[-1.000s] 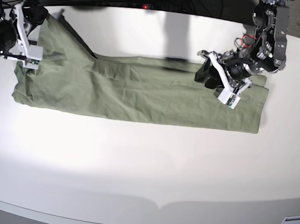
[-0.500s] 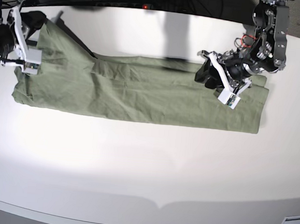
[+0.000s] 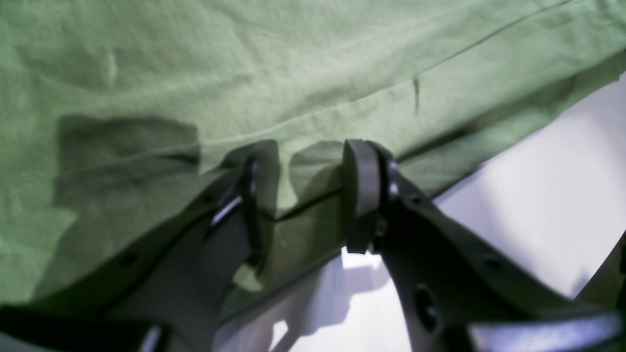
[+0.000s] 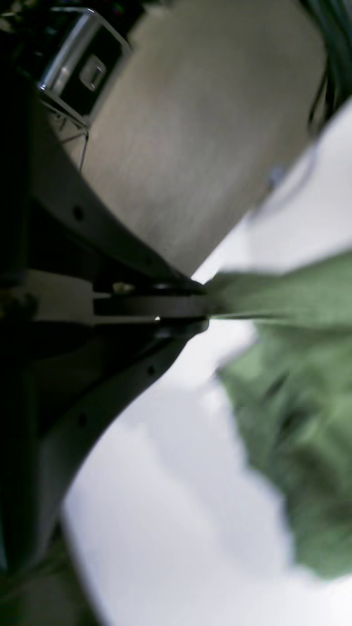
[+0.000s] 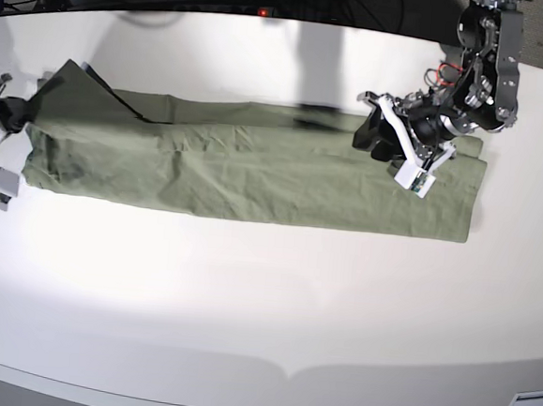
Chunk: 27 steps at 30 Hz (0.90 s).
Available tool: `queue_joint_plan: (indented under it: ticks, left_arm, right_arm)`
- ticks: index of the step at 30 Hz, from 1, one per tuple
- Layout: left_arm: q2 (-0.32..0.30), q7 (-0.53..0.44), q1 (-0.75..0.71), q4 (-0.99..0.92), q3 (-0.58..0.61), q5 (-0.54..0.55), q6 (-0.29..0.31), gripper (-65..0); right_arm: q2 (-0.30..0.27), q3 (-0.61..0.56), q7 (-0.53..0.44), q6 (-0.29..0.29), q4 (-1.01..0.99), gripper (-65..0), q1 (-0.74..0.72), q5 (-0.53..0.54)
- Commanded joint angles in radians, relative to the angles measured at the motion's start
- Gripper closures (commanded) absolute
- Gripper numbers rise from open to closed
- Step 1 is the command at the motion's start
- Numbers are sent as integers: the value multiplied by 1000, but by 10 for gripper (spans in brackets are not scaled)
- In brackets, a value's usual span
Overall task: Fold the T-shirt properly
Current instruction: 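Lay the folded end down onto the strip with the right gripper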
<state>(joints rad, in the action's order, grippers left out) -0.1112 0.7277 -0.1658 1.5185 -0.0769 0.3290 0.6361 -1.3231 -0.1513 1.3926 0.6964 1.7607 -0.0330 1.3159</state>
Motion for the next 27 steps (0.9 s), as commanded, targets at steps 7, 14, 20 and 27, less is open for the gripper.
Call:
queue_joint_plan:
  ticks: [7,14,20,27]
  left_arm:
    - [-6,11,6,6,-1,-18,-8,-219]
    - [-6,11,6,6,-1,-14,-8,-219]
    - [-6,11,6,6,-1,-15,-8,-219]
    - [-6,12,6,6,-1,-16,-8,-219]
  right_arm:
    - [-17,13,-178,2,-76,0,-15,-190]
    - [63,13,-286,2,-80,0,-17,-298]
    - [147,13,-439,2,-80,0,-32,-517]
    - [168,13,-518,2,-81,0,-93,-609]
